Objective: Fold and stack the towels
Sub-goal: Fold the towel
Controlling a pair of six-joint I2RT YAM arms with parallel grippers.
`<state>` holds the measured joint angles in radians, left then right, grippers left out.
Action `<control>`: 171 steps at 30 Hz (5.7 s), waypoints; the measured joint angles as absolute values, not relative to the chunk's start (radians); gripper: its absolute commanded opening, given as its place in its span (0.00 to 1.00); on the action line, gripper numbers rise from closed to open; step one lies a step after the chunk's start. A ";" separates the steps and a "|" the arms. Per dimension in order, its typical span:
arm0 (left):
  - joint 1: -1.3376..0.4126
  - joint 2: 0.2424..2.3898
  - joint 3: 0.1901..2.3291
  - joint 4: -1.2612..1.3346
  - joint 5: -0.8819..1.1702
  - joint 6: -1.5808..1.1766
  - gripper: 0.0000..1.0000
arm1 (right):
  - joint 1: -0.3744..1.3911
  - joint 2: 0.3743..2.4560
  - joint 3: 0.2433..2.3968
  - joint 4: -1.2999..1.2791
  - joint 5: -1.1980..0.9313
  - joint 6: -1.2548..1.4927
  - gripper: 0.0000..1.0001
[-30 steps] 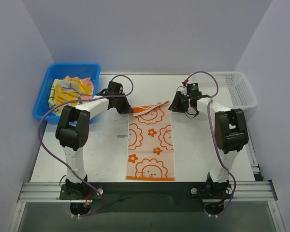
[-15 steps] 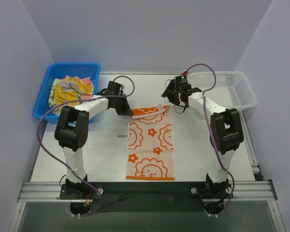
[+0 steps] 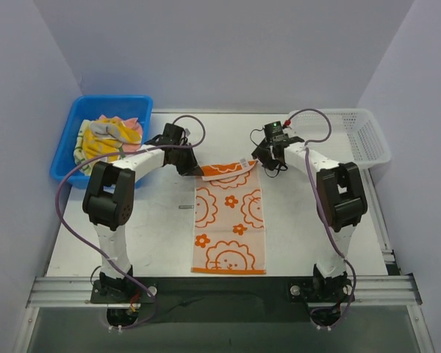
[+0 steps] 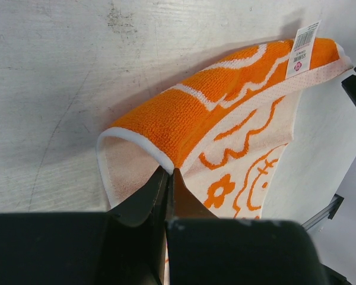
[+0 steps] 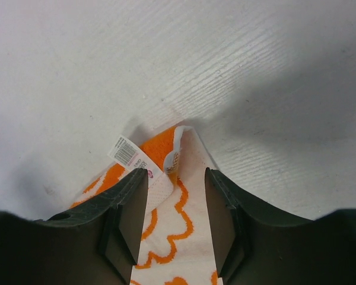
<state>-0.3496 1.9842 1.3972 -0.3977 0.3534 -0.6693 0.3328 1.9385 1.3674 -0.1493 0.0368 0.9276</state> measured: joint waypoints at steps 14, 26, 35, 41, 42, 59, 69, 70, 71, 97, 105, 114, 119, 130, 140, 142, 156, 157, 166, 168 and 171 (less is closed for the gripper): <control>-0.349 1.980 1.386 -0.398 0.356 -0.669 0.00 | 0.328 2.037 1.397 -0.150 0.012 0.949 0.07; -0.305 2.032 1.581 -0.477 0.371 -0.665 0.00 | 0.286 2.037 1.471 -0.157 -0.010 0.945 0.00; -0.255 2.241 2.016 -0.562 0.376 -0.653 0.00 | 0.235 2.044 1.707 -0.118 -0.038 0.899 0.00; -0.241 2.295 2.068 -0.617 0.393 -0.649 0.00 | 0.236 2.051 1.705 -0.076 -0.091 0.887 0.00; -0.241 2.288 2.048 -0.618 0.398 -0.647 0.00 | 0.236 2.041 1.674 -0.060 -0.099 0.889 0.00; -0.334 1.748 1.222 -0.566 0.460 -0.647 0.00 | 0.316 1.522 0.968 -0.057 -0.180 0.915 0.00; -0.434 1.607 0.962 -0.471 0.395 -0.699 0.00 | 0.377 1.360 0.741 -0.063 -0.154 0.910 0.00; -0.437 1.609 0.943 -0.459 0.385 -0.706 0.00 | 0.382 1.367 0.716 -0.060 -0.154 0.914 0.00; -0.440 1.615 0.929 -0.450 0.376 -0.713 0.00 | 0.386 1.375 0.693 -0.051 -0.155 0.917 0.00; -0.482 1.653 0.954 -0.415 0.314 -0.722 0.00 | 0.399 1.378 0.632 -0.036 -0.133 0.931 0.00; -0.496 1.580 0.956 -0.434 0.314 -0.722 0.00 | 0.408 1.285 0.631 -0.084 -0.123 0.945 0.00; -0.538 1.604 0.907 -0.428 0.311 -0.730 0.00 | 0.434 1.306 0.569 -0.098 -0.113 0.984 0.01; -0.558 1.647 0.873 -0.420 0.307 -0.736 0.00 | 0.441 1.359 0.561 -0.084 -0.124 1.011 0.02; -0.568 1.653 0.861 -0.402 0.308 -0.752 0.00 | 0.441 1.355 0.552 -0.068 -0.129 1.028 0.00; -0.571 1.644 0.885 -0.429 0.281 -0.755 0.00 | 0.442 1.348 0.606 -0.172 -0.110 0.995 0.00; -0.571 1.628 0.906 -0.445 0.268 -0.755 0.00 | 0.443 1.334 0.636 -0.205 -0.102 0.989 0.00; -0.571 1.490 0.927 -0.493 0.250 -0.756 0.00 | 0.481 1.159 0.628 -0.304 -0.083 1.024 0.01; -0.573 1.493 0.921 -0.493 0.250 -0.755 0.00 | 0.488 1.166 0.614 -0.303 -0.083 1.031 0.01; -0.587 1.575 0.846 -0.480 0.254 -0.756 0.06 | 0.530 1.250 0.548 -0.283 -0.098 1.082 0.21; -0.587 1.581 0.834 -0.481 0.247 -0.755 0.12 | 0.537 1.250 0.547 -0.285 -0.097 1.082 0.33; -0.586 1.581 0.825 -0.482 0.239 -0.751 0.22 | 0.546 1.239 0.547 -0.294 -0.097 1.073 0.38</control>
